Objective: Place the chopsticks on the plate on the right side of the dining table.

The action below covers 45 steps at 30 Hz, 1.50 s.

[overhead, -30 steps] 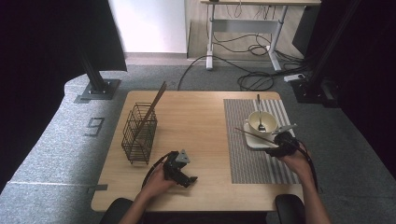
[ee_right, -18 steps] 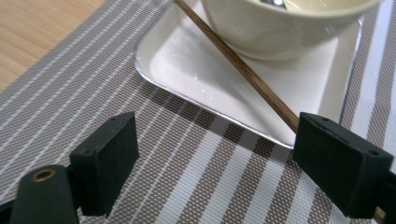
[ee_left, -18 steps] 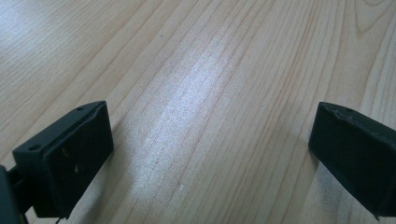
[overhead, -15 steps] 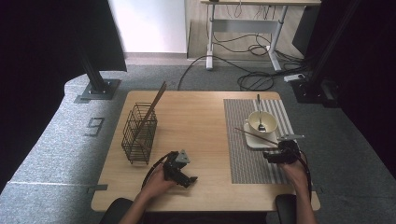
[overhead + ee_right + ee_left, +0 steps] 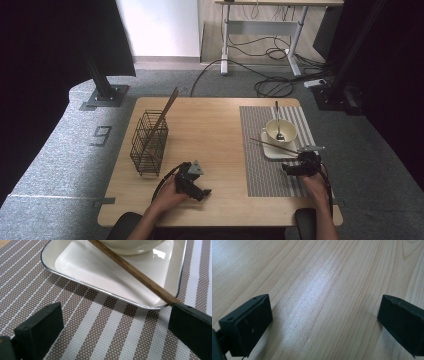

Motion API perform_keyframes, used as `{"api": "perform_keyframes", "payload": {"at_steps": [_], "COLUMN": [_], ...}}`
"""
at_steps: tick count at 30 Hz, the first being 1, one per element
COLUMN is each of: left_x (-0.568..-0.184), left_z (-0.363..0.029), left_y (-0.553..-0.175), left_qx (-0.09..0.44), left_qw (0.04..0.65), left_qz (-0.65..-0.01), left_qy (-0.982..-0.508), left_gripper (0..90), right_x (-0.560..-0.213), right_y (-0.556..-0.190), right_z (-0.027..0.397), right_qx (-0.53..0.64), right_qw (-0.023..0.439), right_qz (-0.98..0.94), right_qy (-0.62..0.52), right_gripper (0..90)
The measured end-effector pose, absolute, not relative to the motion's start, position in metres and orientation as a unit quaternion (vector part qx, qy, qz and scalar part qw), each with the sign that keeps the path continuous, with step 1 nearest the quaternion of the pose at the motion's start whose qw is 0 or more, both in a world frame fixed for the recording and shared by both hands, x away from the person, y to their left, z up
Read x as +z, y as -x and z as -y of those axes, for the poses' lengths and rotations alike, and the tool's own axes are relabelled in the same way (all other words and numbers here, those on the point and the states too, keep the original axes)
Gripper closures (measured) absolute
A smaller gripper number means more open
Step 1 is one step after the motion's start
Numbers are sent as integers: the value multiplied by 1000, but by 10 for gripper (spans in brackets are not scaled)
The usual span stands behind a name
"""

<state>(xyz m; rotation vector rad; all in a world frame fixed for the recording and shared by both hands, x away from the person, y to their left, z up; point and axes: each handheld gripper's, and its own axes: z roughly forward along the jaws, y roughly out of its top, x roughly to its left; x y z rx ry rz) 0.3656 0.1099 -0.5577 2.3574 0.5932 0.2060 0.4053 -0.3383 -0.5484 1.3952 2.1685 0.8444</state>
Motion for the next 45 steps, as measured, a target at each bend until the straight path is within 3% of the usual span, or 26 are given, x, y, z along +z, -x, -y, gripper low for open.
{"api": "perform_keyframes", "payload": {"at_steps": [45], "left_x": [-558], "left_z": [-108], "left_y": [-367], "left_qx": [79], "left_qw": [343], "left_qz": [-228], "left_qy": [-908], "left_gripper": [0], "right_x": [-557], "right_y": [-435], "right_z": [353], "right_qx": [313], "right_qw": [216], "right_qz": [-797], "right_qy": [-469], "right_gripper": [0]}}
